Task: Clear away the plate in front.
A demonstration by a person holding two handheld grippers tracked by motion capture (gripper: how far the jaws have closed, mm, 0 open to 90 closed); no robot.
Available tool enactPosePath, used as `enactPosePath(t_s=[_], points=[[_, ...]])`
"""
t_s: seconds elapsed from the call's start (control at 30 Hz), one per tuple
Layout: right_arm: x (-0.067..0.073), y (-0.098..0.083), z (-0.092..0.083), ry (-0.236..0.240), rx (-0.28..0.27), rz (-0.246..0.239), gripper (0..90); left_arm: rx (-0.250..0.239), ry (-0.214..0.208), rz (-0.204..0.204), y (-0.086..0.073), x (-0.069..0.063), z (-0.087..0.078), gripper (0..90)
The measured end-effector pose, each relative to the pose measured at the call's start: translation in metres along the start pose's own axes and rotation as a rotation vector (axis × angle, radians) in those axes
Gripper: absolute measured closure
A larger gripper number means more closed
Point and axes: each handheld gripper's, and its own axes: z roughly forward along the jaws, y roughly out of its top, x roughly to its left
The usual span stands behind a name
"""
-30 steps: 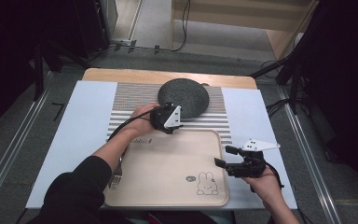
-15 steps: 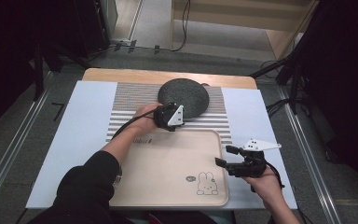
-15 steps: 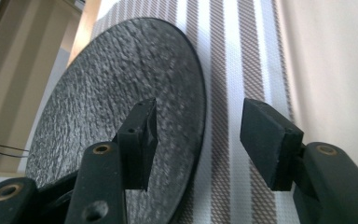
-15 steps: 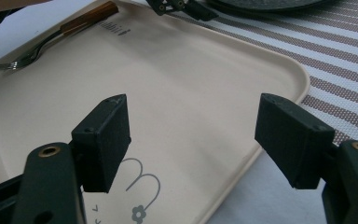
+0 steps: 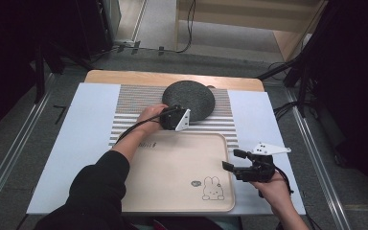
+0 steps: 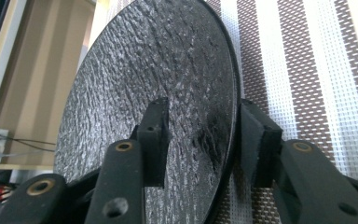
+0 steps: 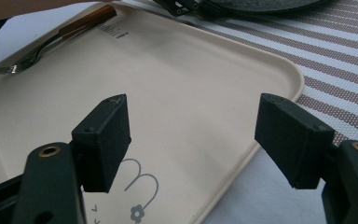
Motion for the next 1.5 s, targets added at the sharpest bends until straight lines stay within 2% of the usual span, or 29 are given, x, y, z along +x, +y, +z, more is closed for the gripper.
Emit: enactPosePath(t_s=[0.07,0.17,0.2,0.4,0.63,0.67,0.8,0.93,1.0,1.1,1.13,1.2,1.27,1.33,1.5], points=[[0.000,0.000,0.000,-0.003,-0.002,0.001,24.8,0.000,-0.004,0.003,0.000,0.000,0.000,60.9],[0.000,0.000,0.000,-0.004,-0.001,-0.001,24.9,-0.018,-0.012,0.029,-0.002,-0.003,0.001,69.1],[0.000,0.000,0.000,-0.004,-0.001,-0.002,24.9,-0.022,-0.008,0.044,-0.002,-0.004,0.001,70.7],[0.000,0.000,0.000,-0.003,0.001,-0.001,24.9,-0.045,0.031,0.065,-0.005,-0.010,0.001,73.5],[0.000,0.000,0.000,-0.002,0.002,-0.001,25.0,-0.029,0.070,0.099,-0.002,-0.015,0.002,76.4],[0.000,0.000,0.000,-0.002,0.001,0.000,25.0,-0.009,0.078,0.123,-0.001,-0.015,0.001,77.0],[0.000,0.000,0.000,-0.004,-0.001,-0.004,25.1,-0.001,0.090,0.142,0.001,-0.017,0.000,78.4],[0.000,0.000,-0.001,-0.005,-0.003,0.000,25.1,0.014,0.108,0.189,0.004,-0.018,-0.001,80.3],[-0.001,0.000,-0.001,-0.004,-0.004,0.002,25.2,0.015,0.118,0.190,0.006,-0.017,-0.003,81.6],[-0.002,0.000,-0.001,-0.009,-0.008,0.002,25.2,0.005,0.169,0.219,0.010,-0.014,-0.007,84.9],[-0.002,0.000,-0.001,-0.009,-0.008,0.004,25.2,0.006,0.187,0.222,0.012,-0.012,-0.009,86.6],[-0.002,0.000,-0.001,-0.011,-0.009,0.006,25.2,-0.004,0.185,0.188,0.014,-0.008,-0.012,87.5],[-0.002,0.000,-0.001,-0.010,-0.008,0.008,25.2,0.001,0.182,0.201,0.014,-0.007,-0.013,87.6],[-0.002,0.000,-0.001,-0.010,-0.008,0.008,25.2,-0.008,0.179,0.194,0.016,-0.008,-0.014,87.7],[-0.004,0.000,0.000,-0.011,-0.006,0.008,25.2,-0.037,0.156,0.128,0.022,-0.002,-0.023,87.7]])
